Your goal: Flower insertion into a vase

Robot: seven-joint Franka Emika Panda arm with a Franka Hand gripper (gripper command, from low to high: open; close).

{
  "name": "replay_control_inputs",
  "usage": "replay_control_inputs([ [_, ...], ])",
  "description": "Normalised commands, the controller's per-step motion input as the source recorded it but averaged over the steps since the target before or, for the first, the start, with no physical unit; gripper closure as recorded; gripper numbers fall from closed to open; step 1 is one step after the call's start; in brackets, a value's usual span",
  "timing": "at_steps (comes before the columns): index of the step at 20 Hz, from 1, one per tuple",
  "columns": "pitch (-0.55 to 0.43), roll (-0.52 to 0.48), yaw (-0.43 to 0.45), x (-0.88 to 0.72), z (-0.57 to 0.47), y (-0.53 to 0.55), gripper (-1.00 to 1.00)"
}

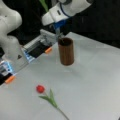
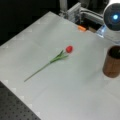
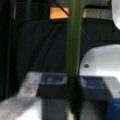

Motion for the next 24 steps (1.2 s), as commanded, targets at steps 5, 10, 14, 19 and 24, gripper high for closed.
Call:
replay_control_inputs([
  [5,-0.002,-0.128,-0.037,0.13,-0.12,-0.05,1.0],
  [10,-0.038,-0.104,-0.085,0.31,-0.32,0.05,1.0],
  [14,0.016,-0.105,-0.059,0.36,-0.32,0.05,1.0],
  [19,0.083,-0.151,0.022,0.29,-0.21,0.01,1.0],
  [24,0.056,-0.199,0.073,0.32,-0.18,-0.02,1.0],
])
